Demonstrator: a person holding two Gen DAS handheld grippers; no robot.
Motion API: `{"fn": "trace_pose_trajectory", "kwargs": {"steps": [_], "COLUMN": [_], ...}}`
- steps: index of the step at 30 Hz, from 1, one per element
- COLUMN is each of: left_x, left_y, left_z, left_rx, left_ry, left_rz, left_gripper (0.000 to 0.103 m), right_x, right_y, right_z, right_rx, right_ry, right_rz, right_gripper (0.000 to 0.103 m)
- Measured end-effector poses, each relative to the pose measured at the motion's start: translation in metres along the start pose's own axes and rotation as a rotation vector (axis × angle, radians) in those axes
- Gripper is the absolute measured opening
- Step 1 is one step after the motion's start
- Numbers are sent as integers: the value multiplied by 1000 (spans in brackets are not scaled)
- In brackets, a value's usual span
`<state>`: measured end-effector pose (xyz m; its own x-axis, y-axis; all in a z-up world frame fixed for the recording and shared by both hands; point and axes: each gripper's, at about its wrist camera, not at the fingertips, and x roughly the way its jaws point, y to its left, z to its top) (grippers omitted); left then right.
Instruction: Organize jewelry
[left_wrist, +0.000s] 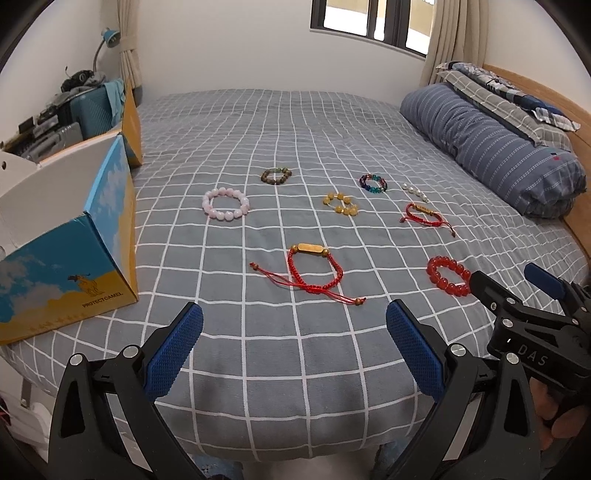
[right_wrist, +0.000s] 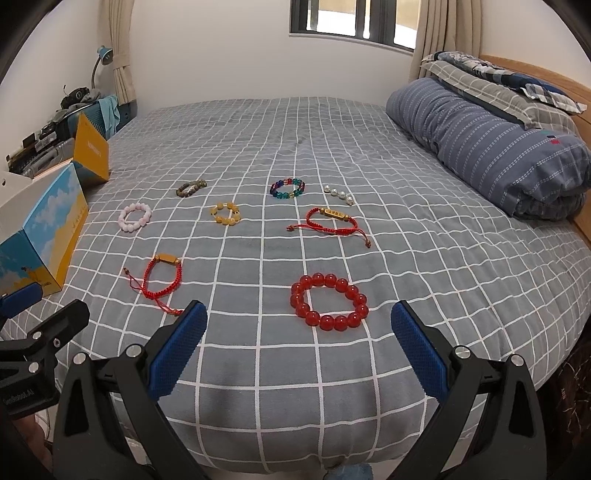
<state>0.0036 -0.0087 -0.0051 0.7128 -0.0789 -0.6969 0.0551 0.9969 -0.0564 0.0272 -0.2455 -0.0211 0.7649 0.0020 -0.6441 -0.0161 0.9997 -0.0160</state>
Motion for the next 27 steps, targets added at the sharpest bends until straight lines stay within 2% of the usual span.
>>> {"fn": "trace_pose_trajectory", "kwargs": {"steps": [7, 11, 18, 27], "left_x": [2, 3, 5, 3], "left_y": [2, 2, 3, 10], "left_z": [-1, 0, 2, 25], "left_rx": [-2, -1, -1, -5], "left_ry": [3, 5, 7, 9], "left_rz": [8, 7, 9, 24], "left_gripper": [97, 97, 97, 97], "right_x": [0, 3, 5, -2], "right_y": [0, 1, 1, 2], "right_z": [1, 1, 4, 26], "right_rx": [9, -1, 2, 36], "right_ry": [-36, -3, -2, -72], "right_rz": [7, -1, 3, 46], "right_gripper": [96, 96, 96, 96]}}
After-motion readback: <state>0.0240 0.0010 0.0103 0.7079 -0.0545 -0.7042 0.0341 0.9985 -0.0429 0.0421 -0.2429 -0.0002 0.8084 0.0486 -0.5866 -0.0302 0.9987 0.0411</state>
